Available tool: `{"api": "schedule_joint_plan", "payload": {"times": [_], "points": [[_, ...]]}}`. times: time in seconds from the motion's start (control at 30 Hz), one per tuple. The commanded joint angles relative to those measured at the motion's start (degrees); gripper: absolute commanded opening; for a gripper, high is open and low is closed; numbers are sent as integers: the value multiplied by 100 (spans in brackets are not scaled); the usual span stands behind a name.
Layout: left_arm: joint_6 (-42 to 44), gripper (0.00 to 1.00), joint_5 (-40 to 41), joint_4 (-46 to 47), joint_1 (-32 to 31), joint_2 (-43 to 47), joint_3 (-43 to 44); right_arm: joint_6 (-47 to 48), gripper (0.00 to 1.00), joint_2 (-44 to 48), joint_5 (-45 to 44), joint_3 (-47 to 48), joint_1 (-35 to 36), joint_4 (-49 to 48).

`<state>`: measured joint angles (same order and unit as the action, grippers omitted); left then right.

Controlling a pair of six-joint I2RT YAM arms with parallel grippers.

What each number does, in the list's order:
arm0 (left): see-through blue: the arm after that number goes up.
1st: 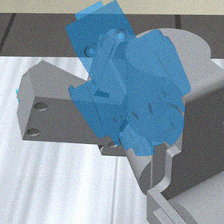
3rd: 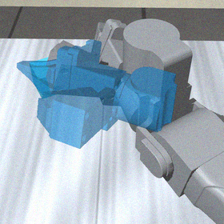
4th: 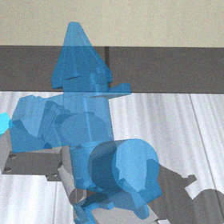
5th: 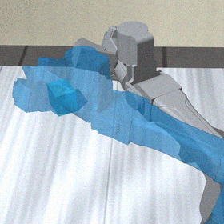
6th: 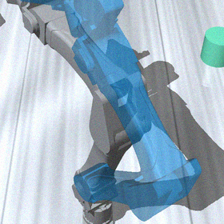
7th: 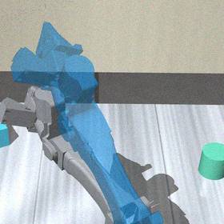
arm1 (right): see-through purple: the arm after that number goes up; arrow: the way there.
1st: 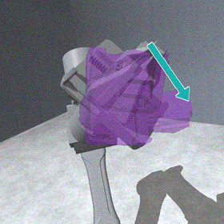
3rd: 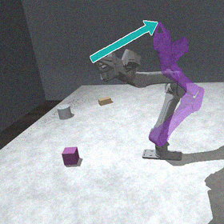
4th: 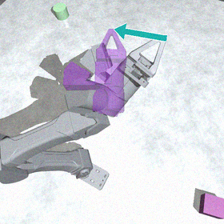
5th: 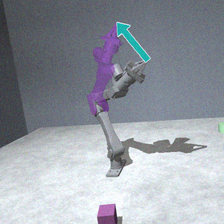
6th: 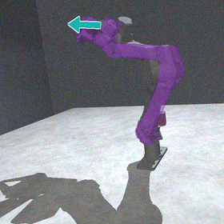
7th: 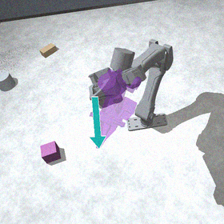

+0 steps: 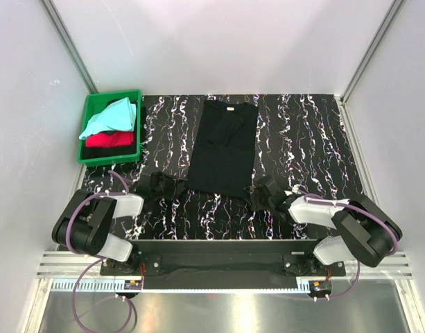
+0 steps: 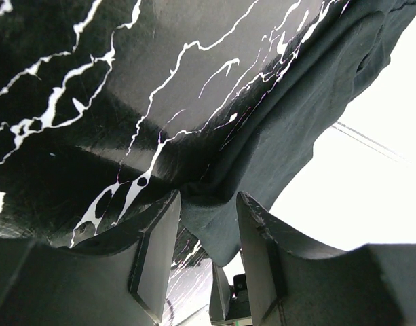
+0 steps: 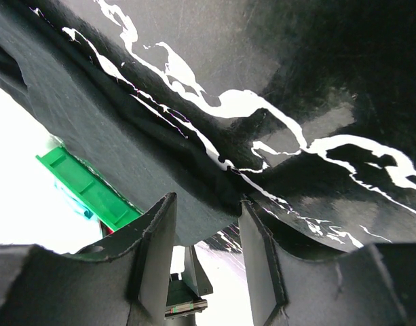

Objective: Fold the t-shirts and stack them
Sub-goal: Fold the tshirt

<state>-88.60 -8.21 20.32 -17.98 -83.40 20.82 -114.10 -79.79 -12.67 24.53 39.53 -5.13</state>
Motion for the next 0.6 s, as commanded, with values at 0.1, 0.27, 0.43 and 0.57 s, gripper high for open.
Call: {"api": "schedule_joint_plan", "payload": {"times": [0.1, 0.27, 0.43, 0.57], "points": [[273, 45, 276, -994, -48, -300, 19, 108, 48, -309, -272, 43, 72, 750], [316, 31, 267, -898, -48, -265, -16, -33, 39, -309, -333, -45, 73, 759], [623, 0, 100, -933, -39, -362, 98, 151, 8, -309, -395, -89, 64, 750], [870, 0, -101, -1179, -48, -90, 98, 555, 0, 172, -272, -256, 55, 767]]}}
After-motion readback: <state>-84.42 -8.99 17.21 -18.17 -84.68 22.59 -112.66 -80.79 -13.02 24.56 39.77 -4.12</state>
